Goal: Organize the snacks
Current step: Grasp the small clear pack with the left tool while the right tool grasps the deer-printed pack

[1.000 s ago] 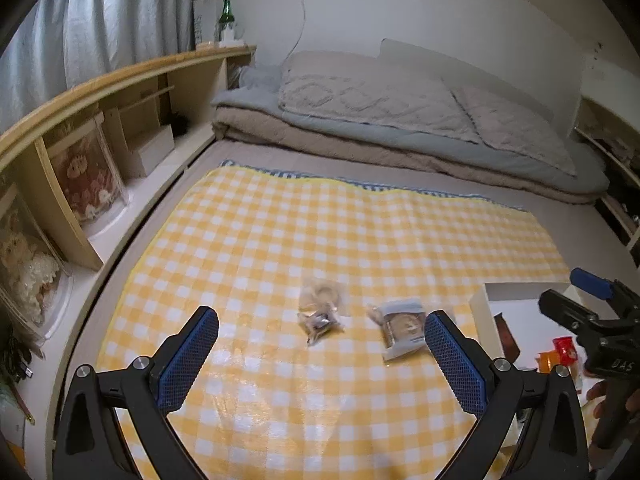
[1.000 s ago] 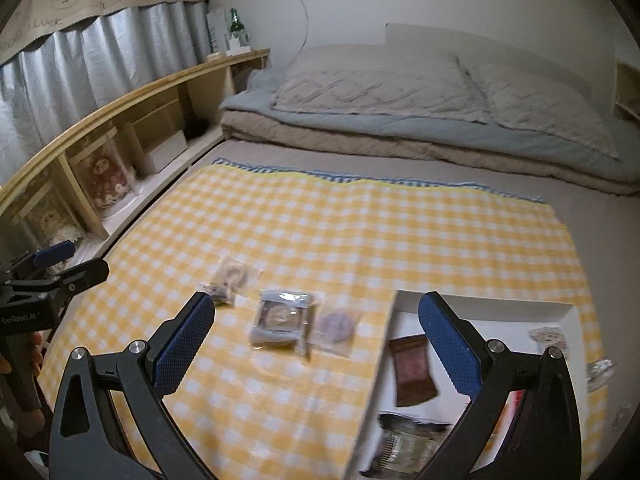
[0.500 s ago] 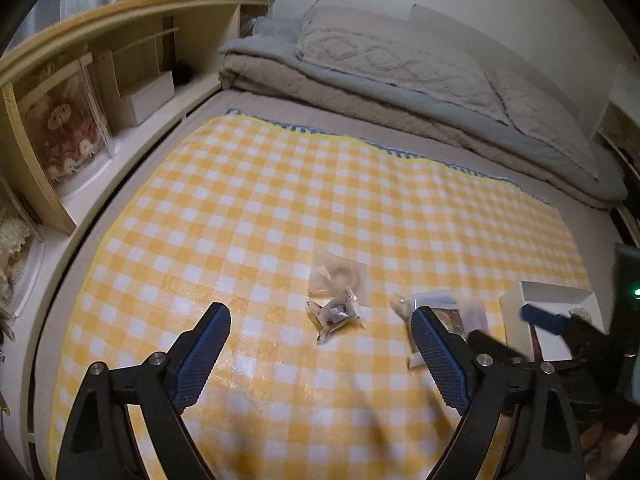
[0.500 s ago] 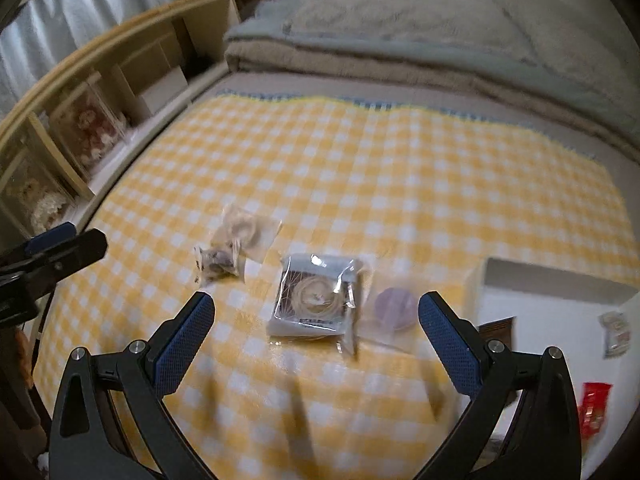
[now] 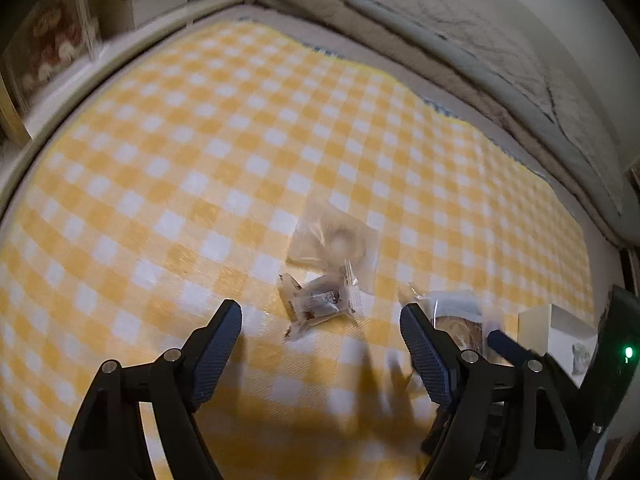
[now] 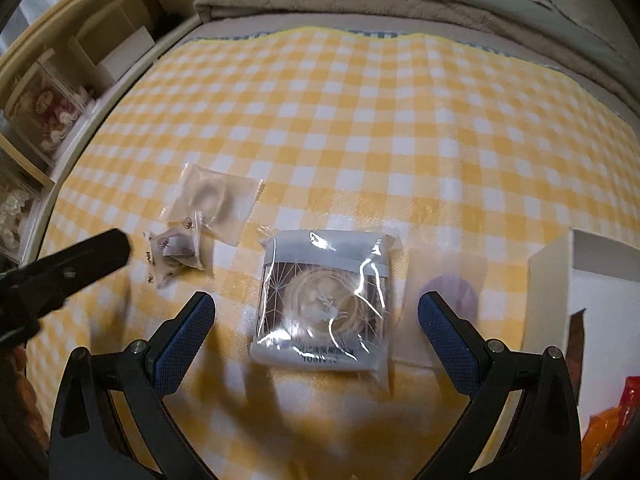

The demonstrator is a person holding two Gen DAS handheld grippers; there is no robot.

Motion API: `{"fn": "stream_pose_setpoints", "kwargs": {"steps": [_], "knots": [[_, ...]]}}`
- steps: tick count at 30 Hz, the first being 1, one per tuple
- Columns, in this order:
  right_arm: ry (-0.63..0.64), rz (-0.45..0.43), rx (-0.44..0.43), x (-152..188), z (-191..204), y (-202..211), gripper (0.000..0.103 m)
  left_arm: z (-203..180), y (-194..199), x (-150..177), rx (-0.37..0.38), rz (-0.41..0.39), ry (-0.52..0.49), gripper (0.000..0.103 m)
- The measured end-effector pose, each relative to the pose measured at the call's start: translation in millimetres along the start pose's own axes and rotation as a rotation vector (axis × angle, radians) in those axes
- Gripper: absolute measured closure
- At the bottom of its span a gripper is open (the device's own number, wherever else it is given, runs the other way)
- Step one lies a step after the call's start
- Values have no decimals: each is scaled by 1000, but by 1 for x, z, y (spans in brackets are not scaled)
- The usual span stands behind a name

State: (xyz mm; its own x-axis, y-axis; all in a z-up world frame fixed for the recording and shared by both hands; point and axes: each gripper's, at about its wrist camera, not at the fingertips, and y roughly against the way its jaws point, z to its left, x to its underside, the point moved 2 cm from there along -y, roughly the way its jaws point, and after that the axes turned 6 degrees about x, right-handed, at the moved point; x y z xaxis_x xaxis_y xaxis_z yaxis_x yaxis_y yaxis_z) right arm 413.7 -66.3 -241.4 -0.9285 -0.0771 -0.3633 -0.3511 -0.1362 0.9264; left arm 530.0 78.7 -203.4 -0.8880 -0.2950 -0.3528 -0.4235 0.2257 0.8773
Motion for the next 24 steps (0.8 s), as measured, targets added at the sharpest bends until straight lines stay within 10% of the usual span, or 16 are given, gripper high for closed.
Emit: {"fn": "stream_pose_setpoints", "kwargs": {"steps": [7,14,19,24], "knots": [[14,54,3,2,0,-21,33,4,-35,-8,-33,10,74,23],[21,74,-25,10,-5,-19,37,0,-54,-6,-60,23,86,28],[19,78,-35,17,-16,-12,37,-8,-62,-6,-89,-1,84,60],[18,82,-32,22,-26,-3,38,-13,-63,-6,-97,-9,105,70]]}}
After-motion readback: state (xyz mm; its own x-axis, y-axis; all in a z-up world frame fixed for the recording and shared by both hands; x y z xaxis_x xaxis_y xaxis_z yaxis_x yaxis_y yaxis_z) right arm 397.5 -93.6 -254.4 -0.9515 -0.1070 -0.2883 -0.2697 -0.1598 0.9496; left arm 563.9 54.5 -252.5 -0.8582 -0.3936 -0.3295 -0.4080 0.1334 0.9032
